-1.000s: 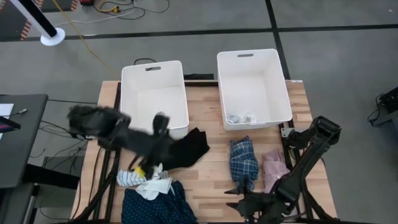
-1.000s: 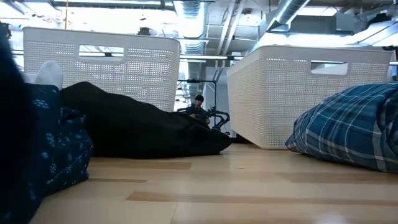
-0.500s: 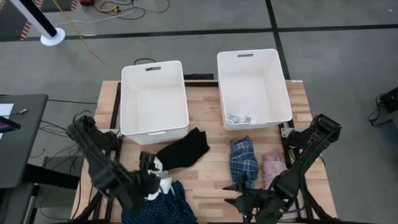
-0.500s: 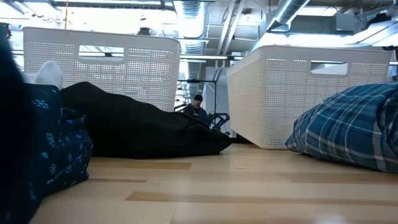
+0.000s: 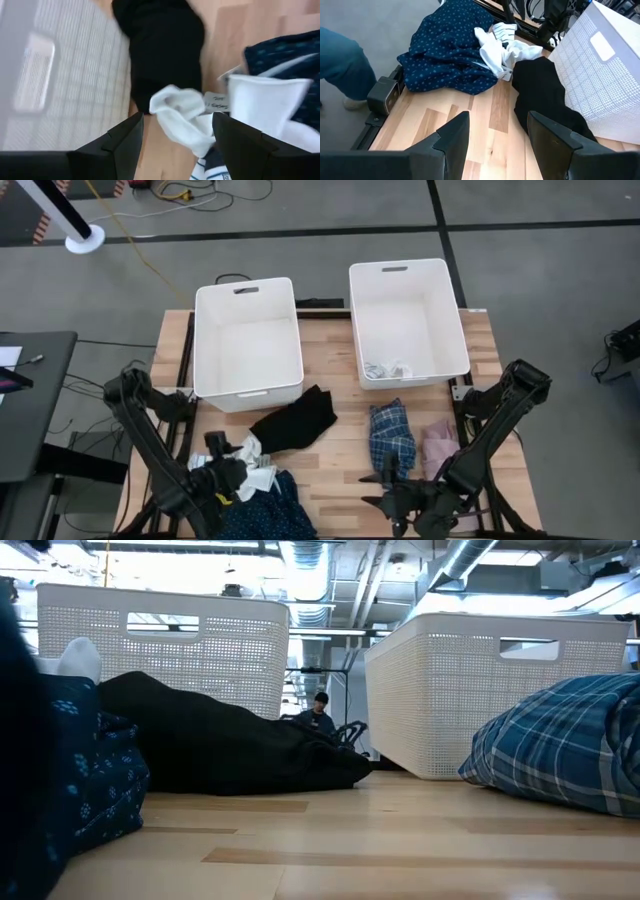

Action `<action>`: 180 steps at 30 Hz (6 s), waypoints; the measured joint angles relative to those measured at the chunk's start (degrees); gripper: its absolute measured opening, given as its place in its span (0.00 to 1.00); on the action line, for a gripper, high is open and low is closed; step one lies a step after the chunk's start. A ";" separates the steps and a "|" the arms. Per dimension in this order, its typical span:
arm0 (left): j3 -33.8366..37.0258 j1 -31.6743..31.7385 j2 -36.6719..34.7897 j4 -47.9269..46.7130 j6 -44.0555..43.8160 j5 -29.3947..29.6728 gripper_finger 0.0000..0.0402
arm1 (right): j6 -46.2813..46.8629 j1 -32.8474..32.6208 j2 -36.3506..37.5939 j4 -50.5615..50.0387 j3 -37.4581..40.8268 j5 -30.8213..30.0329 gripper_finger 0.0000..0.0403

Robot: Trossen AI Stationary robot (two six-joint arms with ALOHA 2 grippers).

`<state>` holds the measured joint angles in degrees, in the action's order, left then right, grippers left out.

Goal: Sort clothes
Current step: Put the white sock into the right bin

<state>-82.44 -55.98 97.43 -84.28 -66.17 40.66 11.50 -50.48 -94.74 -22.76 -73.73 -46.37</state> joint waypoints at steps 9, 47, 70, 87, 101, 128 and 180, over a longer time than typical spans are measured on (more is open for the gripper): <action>12.12 -0.59 -0.97 11.31 -10.95 0.16 0.58 | -0.94 0.02 0.00 0.00 0.00 0.00 0.53; 27.80 1.61 -17.98 30.55 -5.06 17.34 0.00 | 0.05 4.01 -0.07 2.10 0.00 2.67 0.53; 17.51 9.72 -25.22 73.71 62.64 11.68 0.00 | -23.11 15.06 -0.22 26.33 -0.02 12.27 0.53; 17.47 21.58 -25.18 85.72 71.04 -10.05 0.00 | -26.61 23.68 -0.22 34.94 -0.01 19.32 0.53; 17.47 26.97 -25.18 87.28 71.56 -19.74 0.00 | -28.54 27.17 -2.79 39.49 -0.02 25.62 0.40; 16.23 21.34 -25.35 70.41 66.51 -3.97 0.38 | -33.80 25.05 5.83 25.02 -0.02 10.75 0.00; 23.86 10.18 -4.15 41.16 16.85 -29.31 0.52 | 10.91 39.04 28.83 -40.19 -0.02 -3.94 0.02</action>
<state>-58.59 -45.80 93.28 -43.12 -49.32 11.36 22.41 -11.44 -65.91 -62.95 -73.76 -50.31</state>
